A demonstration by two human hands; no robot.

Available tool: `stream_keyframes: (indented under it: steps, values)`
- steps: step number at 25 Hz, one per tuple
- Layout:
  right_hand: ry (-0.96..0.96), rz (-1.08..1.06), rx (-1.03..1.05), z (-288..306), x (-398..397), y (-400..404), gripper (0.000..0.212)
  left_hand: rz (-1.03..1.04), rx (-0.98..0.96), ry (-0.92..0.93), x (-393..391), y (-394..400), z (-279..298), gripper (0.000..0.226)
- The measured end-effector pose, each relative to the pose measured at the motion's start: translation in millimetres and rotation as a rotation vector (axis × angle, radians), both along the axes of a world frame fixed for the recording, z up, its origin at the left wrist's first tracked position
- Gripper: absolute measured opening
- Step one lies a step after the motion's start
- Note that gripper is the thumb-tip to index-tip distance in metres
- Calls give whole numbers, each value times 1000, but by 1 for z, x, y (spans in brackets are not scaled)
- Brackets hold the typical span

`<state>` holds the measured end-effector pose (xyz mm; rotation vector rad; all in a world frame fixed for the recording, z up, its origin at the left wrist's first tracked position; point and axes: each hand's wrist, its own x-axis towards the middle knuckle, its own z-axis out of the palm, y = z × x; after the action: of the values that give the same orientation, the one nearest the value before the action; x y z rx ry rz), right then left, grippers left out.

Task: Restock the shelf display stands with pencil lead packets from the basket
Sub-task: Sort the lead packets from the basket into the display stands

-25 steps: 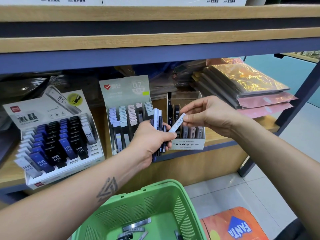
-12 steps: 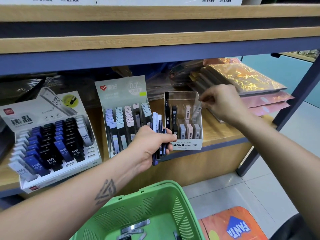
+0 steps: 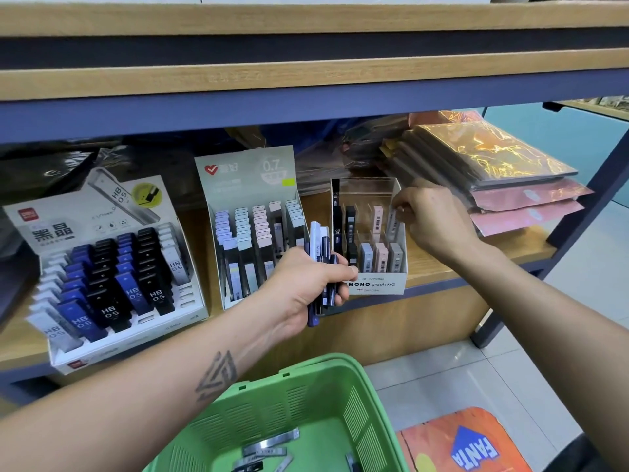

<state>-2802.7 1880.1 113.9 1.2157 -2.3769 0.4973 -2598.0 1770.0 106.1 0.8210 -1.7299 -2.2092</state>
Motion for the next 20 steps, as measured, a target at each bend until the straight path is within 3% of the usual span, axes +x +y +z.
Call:
stream_keyframes:
  steps: [5, 6, 8, 10, 14, 20]
  values:
    - [-136, 26, -136, 4, 7, -1, 10, -71, 137, 0, 0, 4, 1, 7]
    - [-273, 86, -184, 7, 14, -3, 9, -80, 155, 6, 0, 4, 1, 6]
    - [-753, 300, -181, 15, 36, -7, 2, -93, 153, 16, 2, 3, 1, 6]
    - [-1088, 447, -11, 18, 53, -10, 21, -106, 105, 17, 4, 3, 1, 6]
    - [-1206, 454, 148, 17, 60, -14, 27, -91, 7, 0, 10, 4, 2, 9]
    - [-1298, 416, 27, 22, 53, -12, 26, -101, 178, 54, 18, -2, 8, 13]
